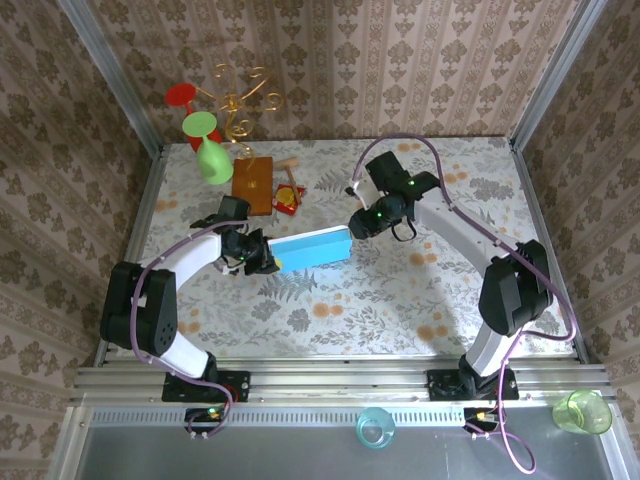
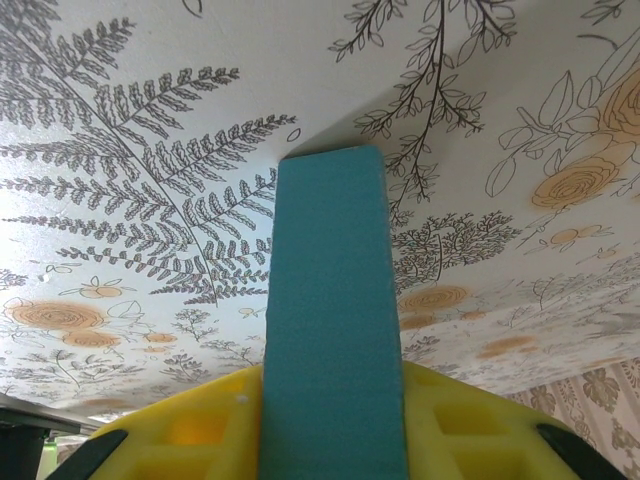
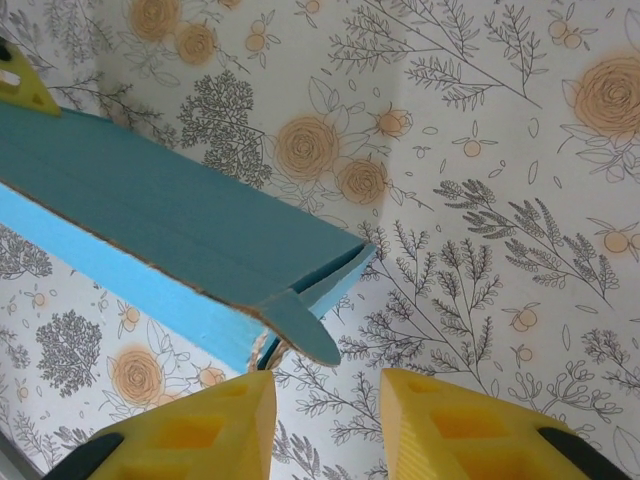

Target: Fold the paper box

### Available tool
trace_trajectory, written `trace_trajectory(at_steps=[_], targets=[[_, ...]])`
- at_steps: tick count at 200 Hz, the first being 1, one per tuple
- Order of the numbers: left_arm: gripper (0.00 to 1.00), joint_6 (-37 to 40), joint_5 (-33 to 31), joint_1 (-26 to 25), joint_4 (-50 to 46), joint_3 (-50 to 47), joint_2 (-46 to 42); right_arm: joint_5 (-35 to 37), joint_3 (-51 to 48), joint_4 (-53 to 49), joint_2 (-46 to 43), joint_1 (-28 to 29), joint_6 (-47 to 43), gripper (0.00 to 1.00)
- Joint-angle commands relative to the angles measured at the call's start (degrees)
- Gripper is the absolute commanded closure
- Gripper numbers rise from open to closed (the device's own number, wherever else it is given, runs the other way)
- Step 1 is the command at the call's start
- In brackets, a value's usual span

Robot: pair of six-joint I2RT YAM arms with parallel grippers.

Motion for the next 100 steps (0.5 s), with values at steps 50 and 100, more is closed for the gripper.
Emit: trace_trajectory(at_steps=[50,100], targets=[[0.93,1.99,-5.04,1.21,-4.78,0.35,3.11,-0.65,4.71,-1.57,2.44,0.35,-1.28,0.69],[0.93,2.38,-4.87,1.61,-5.35,1.04,3.96,-2.1,5.32,-2.07,3.57,0.61,-1.49,0.72]])
